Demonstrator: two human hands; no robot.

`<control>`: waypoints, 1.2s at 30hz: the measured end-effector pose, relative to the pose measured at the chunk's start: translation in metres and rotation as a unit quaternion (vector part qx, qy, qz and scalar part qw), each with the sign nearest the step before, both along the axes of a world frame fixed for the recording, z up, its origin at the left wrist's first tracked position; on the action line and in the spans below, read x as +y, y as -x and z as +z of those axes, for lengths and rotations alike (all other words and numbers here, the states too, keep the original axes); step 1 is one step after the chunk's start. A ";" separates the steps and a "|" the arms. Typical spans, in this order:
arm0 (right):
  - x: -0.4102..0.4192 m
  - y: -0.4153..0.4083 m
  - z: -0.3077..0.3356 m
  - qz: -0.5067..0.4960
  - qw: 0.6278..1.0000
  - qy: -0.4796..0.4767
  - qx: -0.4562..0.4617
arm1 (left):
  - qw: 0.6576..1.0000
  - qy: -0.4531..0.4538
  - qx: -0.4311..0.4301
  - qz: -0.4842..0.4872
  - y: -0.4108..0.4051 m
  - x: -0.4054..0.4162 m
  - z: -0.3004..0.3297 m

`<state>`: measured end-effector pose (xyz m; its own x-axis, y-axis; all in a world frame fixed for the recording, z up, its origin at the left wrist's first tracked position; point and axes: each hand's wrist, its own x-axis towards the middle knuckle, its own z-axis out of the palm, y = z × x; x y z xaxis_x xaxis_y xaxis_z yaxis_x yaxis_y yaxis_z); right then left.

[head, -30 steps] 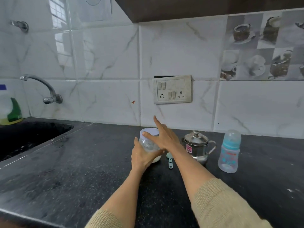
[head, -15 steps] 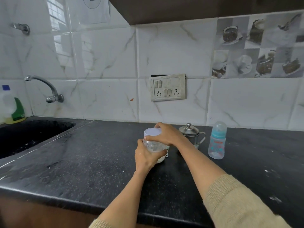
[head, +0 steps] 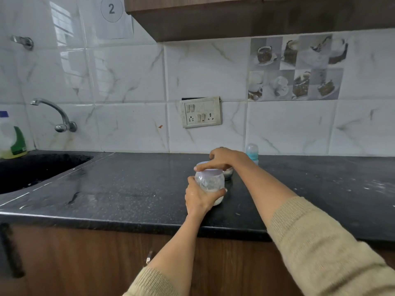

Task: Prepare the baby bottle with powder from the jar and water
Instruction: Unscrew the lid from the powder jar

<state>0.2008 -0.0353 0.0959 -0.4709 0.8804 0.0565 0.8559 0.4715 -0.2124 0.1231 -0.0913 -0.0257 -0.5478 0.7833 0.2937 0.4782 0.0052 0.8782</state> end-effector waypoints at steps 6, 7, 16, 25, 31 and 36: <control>-0.003 0.005 0.006 -0.010 0.999 -0.007 -0.033 | 1.000 -0.003 0.013 -0.002 -0.002 -0.004 -0.002; -0.003 0.007 0.006 -0.015 0.999 -0.009 -0.037 | 1.000 -0.003 0.017 -0.001 -0.002 -0.004 -0.002; -0.006 0.017 0.022 0.059 0.990 0.086 -0.099 | 1.000 0.001 0.020 -0.009 0.001 0.000 -0.004; 0.000 0.019 0.030 -0.028 0.990 0.032 -0.131 | 1.000 -0.016 0.000 -0.016 0.001 0.001 -0.006; -0.016 0.028 0.041 0.000 0.980 0.126 -0.157 | 1.000 -0.016 -0.007 -0.017 0.001 0.000 -0.006; -0.008 0.038 0.035 -0.031 0.984 0.055 -0.164 | 1.000 -0.014 -0.014 -0.021 0.000 0.000 -0.005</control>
<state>0.1624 -0.0429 0.1311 -0.3936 0.9000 -0.1873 0.9132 0.4062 0.0329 0.1228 -0.0918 -0.0303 -0.5223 0.7982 0.3002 0.4527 -0.0389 0.8908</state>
